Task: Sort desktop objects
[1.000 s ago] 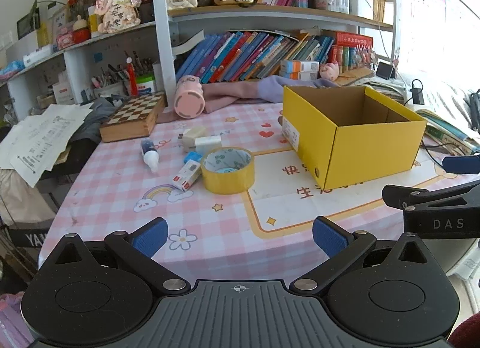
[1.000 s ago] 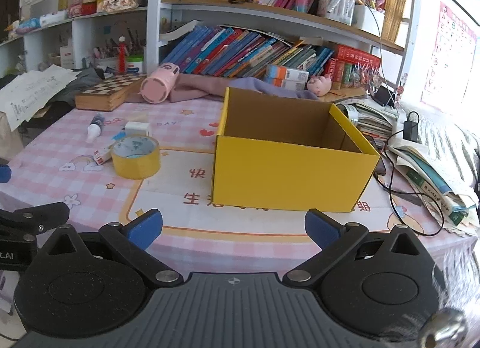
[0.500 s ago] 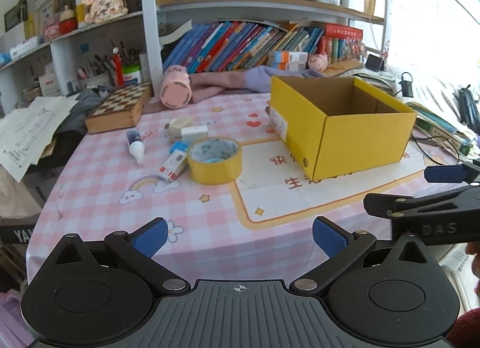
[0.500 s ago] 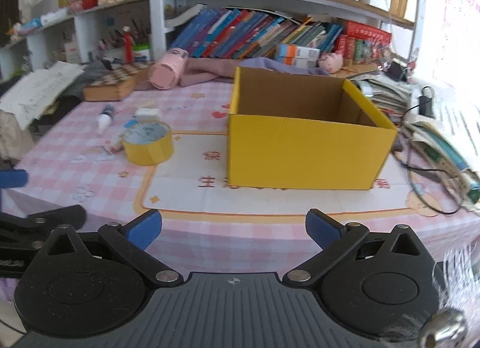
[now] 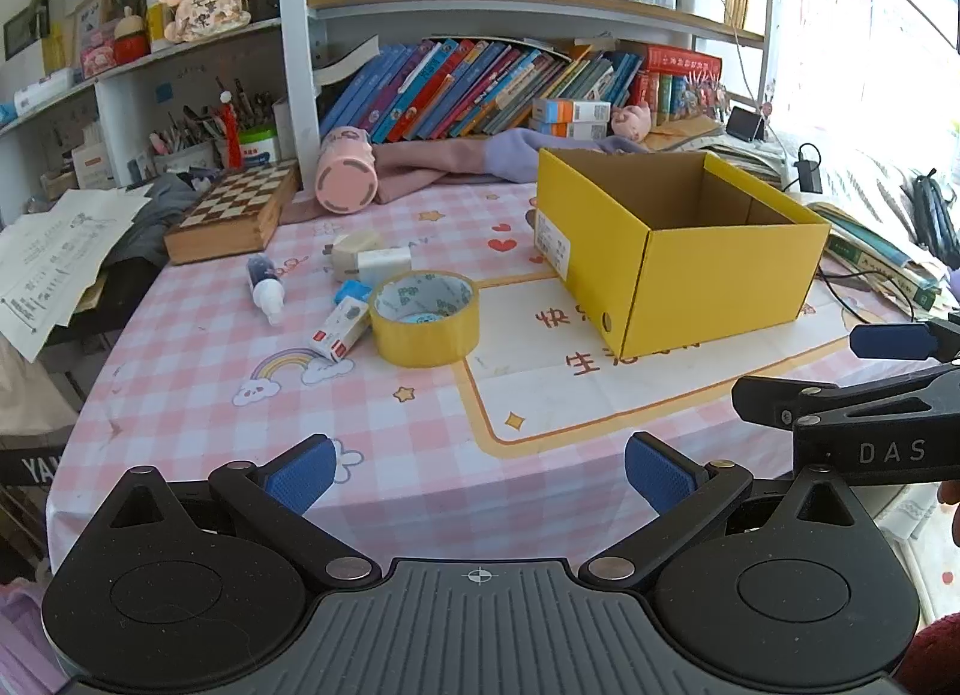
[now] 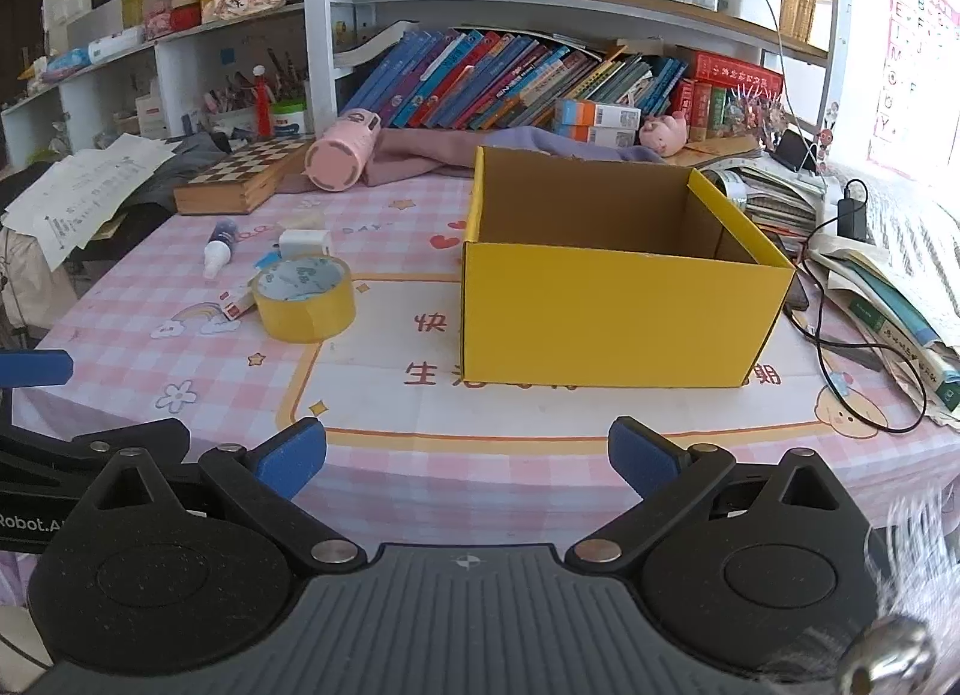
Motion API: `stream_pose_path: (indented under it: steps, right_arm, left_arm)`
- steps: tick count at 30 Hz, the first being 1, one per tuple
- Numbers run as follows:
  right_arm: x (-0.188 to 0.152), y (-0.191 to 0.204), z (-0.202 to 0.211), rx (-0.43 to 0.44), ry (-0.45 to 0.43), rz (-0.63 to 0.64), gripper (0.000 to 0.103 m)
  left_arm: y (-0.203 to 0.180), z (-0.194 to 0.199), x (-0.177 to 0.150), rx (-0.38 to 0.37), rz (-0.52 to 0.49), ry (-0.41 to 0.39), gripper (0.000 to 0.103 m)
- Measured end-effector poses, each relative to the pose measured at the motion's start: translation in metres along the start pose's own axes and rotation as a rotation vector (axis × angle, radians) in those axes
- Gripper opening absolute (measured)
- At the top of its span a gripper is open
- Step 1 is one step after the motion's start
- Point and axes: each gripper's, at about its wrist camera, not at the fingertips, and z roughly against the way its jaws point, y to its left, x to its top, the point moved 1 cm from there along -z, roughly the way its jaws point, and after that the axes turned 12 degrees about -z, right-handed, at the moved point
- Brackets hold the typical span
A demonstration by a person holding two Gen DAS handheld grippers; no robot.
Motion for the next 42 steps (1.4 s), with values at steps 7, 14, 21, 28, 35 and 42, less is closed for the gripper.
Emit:
stream_pose_path:
  steps: [7,14,21,28,35,42]
  right_arm:
    - [-0.002,0.000,-0.002,-0.005,0.019,-0.005,0.101]
    - [-0.006,0.007,-0.003,0.004,0.040,0.006,0.094]
    - [-0.004,0.021,-0.011,0.043,0.074,0.034,0.082]
    - [-0.002,0.045,-0.019,0.113,0.082,0.097,0.080]
    - [0.006,0.063,-0.032,0.162,0.073,0.136,0.080]
    - [0.020,0.074,-0.054,0.182,0.082,0.162,0.080]
  left_arm:
    - [-0.003,-0.002,-0.003,-0.030,-0.020,0.013,0.103]
    - [0.000,0.000,-0.009,-0.029,-0.003,0.025,0.103]
    - [0.017,0.006,-0.018,0.021,0.059,0.043,0.103]
    - [0.036,0.014,-0.027,0.093,0.125,0.056,0.102]
    - [0.049,0.012,-0.027,0.133,0.147,0.055,0.102]
    - [0.059,-0.005,-0.021,0.143,0.152,0.061,0.102]
